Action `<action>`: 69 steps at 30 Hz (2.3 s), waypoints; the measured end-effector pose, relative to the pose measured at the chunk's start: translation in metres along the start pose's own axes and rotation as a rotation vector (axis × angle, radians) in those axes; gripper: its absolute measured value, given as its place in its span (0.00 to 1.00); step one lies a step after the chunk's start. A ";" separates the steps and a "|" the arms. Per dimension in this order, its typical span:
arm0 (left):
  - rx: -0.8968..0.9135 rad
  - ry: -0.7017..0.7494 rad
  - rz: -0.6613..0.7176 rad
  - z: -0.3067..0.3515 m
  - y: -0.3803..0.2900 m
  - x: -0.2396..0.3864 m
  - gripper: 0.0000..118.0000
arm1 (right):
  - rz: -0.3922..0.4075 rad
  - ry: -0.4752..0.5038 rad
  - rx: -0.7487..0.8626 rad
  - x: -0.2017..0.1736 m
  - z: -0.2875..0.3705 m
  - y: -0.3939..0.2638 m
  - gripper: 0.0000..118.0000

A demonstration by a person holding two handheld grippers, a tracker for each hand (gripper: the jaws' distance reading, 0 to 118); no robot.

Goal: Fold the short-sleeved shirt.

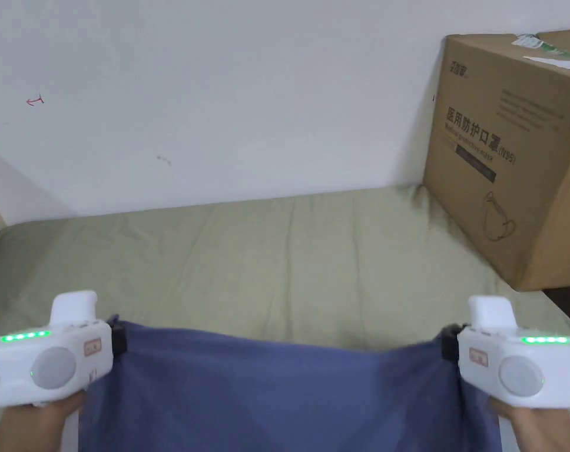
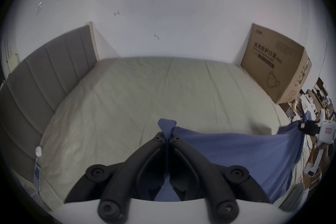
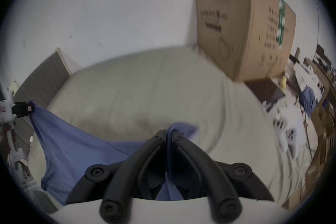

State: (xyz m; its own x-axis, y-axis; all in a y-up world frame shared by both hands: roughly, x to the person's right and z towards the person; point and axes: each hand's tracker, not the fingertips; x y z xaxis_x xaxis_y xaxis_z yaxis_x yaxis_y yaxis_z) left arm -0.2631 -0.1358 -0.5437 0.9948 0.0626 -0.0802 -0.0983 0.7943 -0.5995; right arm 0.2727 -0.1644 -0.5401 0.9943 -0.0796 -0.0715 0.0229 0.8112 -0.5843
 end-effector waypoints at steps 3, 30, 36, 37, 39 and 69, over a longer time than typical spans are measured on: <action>0.092 0.020 0.002 0.034 0.036 -0.005 0.01 | 0.044 0.026 0.119 -0.015 0.033 0.046 0.03; 0.444 0.097 -0.073 0.105 0.230 -0.022 0.01 | 0.125 0.073 0.559 -0.078 0.074 0.284 0.03; 0.407 0.087 -0.076 0.050 0.201 -0.024 0.01 | 0.101 0.098 0.507 -0.063 0.024 0.255 0.03; 0.385 0.077 -0.075 0.042 0.192 -0.024 0.01 | 0.109 0.099 0.489 -0.060 0.014 0.246 0.03; 0.336 0.078 -0.081 0.027 0.173 -0.024 0.01 | 0.116 0.100 0.437 -0.056 -0.003 0.226 0.03; -0.128 0.069 0.028 0.111 -0.217 -0.060 0.01 | 0.088 0.171 -0.013 -0.024 0.121 -0.147 0.03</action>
State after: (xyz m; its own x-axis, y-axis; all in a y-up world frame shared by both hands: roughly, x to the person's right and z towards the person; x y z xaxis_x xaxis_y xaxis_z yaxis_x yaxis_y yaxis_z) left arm -0.2980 -0.2449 -0.3204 0.9879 0.0386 -0.1503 -0.1331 0.7088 -0.6928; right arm 0.2578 -0.2116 -0.3545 0.9600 -0.1067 -0.2590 -0.0663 0.8118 -0.5802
